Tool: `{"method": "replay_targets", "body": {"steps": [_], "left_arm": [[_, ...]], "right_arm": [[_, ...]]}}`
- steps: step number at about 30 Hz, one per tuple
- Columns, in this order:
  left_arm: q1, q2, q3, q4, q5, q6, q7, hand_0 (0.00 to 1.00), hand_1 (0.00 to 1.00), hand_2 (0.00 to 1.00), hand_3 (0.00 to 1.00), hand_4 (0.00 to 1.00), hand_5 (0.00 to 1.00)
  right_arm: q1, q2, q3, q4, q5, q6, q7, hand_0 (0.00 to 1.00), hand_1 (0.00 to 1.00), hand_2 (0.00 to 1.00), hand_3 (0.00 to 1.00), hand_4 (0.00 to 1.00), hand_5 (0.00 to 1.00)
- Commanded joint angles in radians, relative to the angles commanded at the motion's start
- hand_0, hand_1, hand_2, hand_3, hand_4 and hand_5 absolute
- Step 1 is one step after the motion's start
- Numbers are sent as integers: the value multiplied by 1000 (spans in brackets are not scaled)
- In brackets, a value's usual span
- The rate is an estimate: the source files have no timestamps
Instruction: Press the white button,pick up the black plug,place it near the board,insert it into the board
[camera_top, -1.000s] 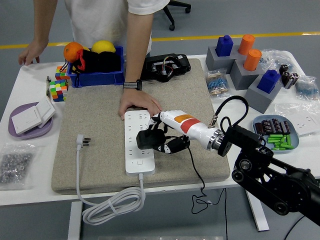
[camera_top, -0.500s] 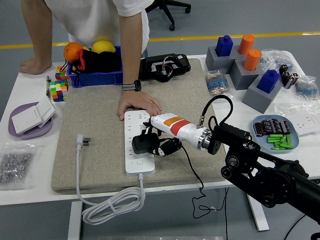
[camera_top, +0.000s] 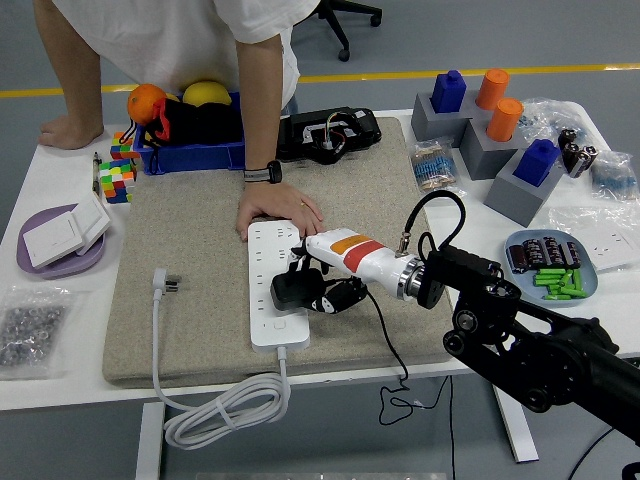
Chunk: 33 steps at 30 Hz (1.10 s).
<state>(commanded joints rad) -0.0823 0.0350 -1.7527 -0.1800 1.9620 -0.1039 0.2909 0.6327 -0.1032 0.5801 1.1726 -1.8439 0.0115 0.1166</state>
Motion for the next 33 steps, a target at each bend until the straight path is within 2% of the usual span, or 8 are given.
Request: {"method": "replay_targets", "body": {"steps": [13,33], "left_arm": [[1,-1,-4,0,3,1,1,779,730,687,764,512,494],[-1,-1,-3,0,2,2,1,780,730,686,764,512,495]], "right_arm": [[7,-6,-13,3,-8,3,-5,402,438,448,511,803,2],[10,-5,-4,20,-38,22,-52,397,435,447,518,805,2]]}}
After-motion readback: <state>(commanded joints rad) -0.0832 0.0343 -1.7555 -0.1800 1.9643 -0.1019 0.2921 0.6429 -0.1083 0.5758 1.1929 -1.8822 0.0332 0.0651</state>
